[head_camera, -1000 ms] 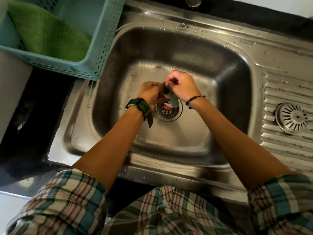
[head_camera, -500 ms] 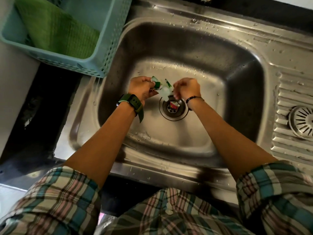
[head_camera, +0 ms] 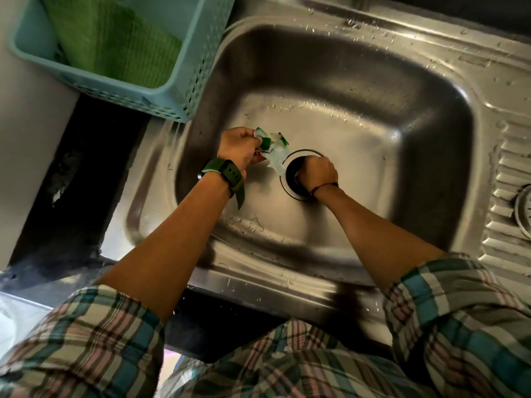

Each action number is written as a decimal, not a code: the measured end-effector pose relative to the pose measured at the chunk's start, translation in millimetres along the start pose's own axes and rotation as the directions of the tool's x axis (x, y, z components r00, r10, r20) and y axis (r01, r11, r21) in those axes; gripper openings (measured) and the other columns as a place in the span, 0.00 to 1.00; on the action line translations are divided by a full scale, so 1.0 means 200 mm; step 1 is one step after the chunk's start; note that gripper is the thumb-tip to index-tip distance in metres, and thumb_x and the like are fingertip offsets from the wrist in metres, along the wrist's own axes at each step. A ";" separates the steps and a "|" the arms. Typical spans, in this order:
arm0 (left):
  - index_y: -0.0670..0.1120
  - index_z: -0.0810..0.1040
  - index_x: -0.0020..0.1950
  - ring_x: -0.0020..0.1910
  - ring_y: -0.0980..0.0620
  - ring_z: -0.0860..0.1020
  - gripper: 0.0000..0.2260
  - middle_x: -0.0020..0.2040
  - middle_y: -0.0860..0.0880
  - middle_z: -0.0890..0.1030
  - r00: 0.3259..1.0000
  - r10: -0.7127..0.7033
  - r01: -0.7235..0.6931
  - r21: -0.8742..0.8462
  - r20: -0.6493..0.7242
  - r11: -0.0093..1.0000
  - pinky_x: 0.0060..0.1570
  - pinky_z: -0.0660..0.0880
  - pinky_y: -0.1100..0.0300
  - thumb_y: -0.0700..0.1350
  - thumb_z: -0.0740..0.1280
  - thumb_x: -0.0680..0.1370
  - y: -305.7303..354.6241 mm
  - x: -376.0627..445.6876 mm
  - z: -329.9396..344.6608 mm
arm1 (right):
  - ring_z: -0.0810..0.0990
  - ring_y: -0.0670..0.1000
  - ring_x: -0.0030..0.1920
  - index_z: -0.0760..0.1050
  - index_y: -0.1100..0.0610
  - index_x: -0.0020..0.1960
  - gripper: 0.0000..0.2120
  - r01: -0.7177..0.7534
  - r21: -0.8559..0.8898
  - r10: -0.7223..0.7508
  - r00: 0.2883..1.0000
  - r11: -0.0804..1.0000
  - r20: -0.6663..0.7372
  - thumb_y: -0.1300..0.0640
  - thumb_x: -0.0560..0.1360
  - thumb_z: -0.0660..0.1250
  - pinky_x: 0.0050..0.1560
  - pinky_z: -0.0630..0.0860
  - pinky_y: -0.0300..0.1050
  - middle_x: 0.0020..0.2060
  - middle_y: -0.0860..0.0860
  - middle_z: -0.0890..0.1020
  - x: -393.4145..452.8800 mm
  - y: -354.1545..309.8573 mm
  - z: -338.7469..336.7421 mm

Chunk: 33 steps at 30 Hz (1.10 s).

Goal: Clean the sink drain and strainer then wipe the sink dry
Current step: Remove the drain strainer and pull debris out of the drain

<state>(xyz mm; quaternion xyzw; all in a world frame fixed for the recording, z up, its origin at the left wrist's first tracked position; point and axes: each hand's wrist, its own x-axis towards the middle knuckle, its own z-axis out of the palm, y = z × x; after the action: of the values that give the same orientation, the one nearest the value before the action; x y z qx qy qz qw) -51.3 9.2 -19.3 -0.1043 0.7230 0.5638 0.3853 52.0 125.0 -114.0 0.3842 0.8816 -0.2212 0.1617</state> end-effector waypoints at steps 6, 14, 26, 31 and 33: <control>0.40 0.77 0.43 0.42 0.45 0.80 0.05 0.44 0.40 0.79 0.999 -0.002 0.006 0.099 -0.039 0.995 0.42 0.81 0.54 0.32 0.63 0.74 -0.01 0.02 0.07 | 0.76 0.47 0.36 0.77 0.52 0.36 0.06 -0.026 0.670 0.081 0.995 0.742 -0.051 0.60 0.71 0.67 0.33 0.71 0.33 0.34 0.47 0.80 -0.05 0.04 -0.29; 0.45 0.74 0.38 0.35 0.54 0.77 0.10 0.37 0.47 0.77 0.986 0.031 -0.031 -0.001 0.163 1.000 0.28 0.78 0.66 0.34 0.61 0.77 0.07 -0.06 0.18 | 0.75 0.47 0.44 0.80 0.62 0.46 0.04 0.385 0.440 -0.318 0.922 0.811 -0.221 0.62 0.72 0.67 0.46 0.71 0.35 0.45 0.56 0.82 -0.11 -0.17 -0.45; 0.45 0.73 0.37 0.42 0.50 0.79 0.08 0.44 0.45 0.78 0.997 0.072 -0.072 0.024 0.019 0.997 0.29 0.78 0.66 0.36 0.64 0.76 0.07 0.00 0.09 | 0.72 0.48 0.28 0.78 0.62 0.42 0.11 -0.119 0.980 0.158 0.983 0.161 0.094 0.74 0.73 0.60 0.27 0.69 0.38 0.32 0.55 0.79 -0.12 -0.07 -0.39; 0.45 0.73 0.36 0.39 0.51 0.78 0.10 0.41 0.46 0.77 0.997 0.066 -0.066 0.024 0.040 0.998 0.28 0.78 0.66 0.33 0.63 0.76 0.05 -0.02 0.05 | 0.76 0.49 0.27 0.76 0.62 0.46 0.10 -0.261 0.915 -0.019 0.960 0.308 0.280 0.56 0.78 0.62 0.29 0.76 0.40 0.33 0.55 0.80 -0.18 -0.05 -0.38; 0.44 0.72 0.36 0.37 0.52 0.78 0.10 0.38 0.47 0.76 0.994 0.078 -0.077 -0.021 0.073 0.997 0.28 0.78 0.66 0.32 0.63 0.75 0.04 -0.06 0.05 | 0.78 0.51 0.30 0.75 0.61 0.48 0.11 -0.285 0.888 -0.121 0.930 0.361 0.347 0.52 0.77 0.63 0.32 0.79 0.42 0.35 0.56 0.80 -0.24 -0.10 -0.41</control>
<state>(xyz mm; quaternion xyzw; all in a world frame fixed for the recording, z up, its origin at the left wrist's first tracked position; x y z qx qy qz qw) -43.2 18.0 -5.3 -0.0588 0.7068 0.5882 0.3885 59.4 126.5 -16.5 0.4052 0.5364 -0.7356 0.0837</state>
